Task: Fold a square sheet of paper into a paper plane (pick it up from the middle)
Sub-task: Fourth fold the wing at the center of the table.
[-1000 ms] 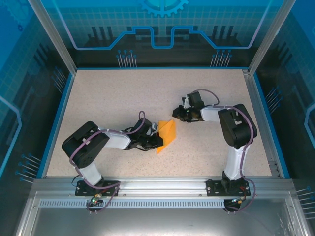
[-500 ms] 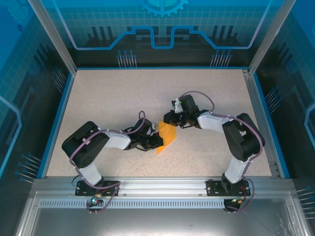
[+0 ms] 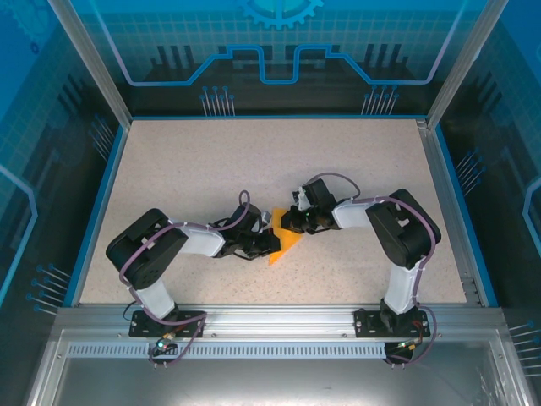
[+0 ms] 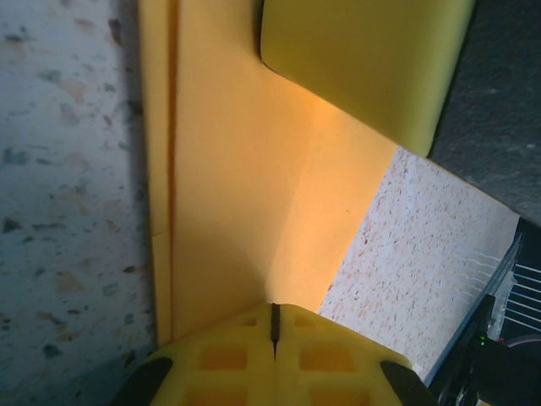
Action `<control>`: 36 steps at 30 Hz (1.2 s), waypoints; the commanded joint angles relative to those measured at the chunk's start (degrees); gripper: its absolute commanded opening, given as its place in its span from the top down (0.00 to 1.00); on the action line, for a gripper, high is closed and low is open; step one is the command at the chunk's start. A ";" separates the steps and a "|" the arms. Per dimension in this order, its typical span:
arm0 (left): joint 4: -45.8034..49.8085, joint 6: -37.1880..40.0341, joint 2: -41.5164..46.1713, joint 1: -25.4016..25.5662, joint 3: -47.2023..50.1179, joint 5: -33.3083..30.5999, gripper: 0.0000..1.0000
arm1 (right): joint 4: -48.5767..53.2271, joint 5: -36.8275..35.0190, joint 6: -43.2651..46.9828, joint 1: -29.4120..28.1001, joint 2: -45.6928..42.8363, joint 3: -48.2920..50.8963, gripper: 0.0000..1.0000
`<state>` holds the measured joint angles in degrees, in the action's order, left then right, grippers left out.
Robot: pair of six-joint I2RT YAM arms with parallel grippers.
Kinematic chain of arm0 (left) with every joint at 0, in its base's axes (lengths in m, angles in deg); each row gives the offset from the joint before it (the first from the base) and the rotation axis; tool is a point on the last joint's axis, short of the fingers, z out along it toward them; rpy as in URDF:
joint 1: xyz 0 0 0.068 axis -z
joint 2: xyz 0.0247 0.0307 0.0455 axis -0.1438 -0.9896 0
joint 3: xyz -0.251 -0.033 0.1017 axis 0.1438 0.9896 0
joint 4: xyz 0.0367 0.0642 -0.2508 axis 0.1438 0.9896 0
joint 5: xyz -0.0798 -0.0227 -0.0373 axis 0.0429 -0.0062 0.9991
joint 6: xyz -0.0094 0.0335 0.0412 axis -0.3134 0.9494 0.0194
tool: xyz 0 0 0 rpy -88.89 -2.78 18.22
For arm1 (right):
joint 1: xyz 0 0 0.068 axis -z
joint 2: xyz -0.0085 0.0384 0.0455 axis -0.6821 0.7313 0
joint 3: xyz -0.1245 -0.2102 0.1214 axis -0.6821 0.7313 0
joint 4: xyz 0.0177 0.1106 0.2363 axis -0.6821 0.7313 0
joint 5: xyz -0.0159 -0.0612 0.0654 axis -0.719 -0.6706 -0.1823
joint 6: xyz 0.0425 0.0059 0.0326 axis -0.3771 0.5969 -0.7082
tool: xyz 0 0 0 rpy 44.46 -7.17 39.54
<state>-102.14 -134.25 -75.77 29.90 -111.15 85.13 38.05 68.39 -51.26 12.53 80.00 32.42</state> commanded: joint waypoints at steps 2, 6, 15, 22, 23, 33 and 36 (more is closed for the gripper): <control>13.14 2.92 0.49 0.54 2.69 -1.06 1.00 | 1.97 -4.49 0.63 0.51 3.50 1.97 0.92; 13.73 2.46 6.64 0.07 0.16 1.05 0.96 | 1.77 -4.56 0.68 0.42 3.41 2.75 0.92; 9.63 -4.15 6.96 -2.95 -5.97 5.63 0.85 | 1.79 -5.02 0.34 0.43 2.75 3.54 0.91; 5.87 -7.35 -1.72 -2.79 -7.68 7.86 0.79 | 1.69 -4.88 0.05 0.32 2.95 3.39 0.91; 6.23 -7.36 -2.54 -2.83 -7.86 7.93 0.79 | 1.62 -4.88 -0.08 0.25 3.02 3.38 0.91; 22.95 1.83 -2.69 -2.05 -6.66 2.39 0.78 | 2.07 -5.04 -0.24 0.30 3.19 3.33 0.91; 24.31 3.98 -1.28 -2.05 -4.76 2.69 0.78 | 2.46 -5.05 -0.28 0.27 3.37 2.99 0.91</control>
<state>-89.09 -134.38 -77.76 27.52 -118.91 89.68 35.69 68.83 -51.91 12.57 80.00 33.58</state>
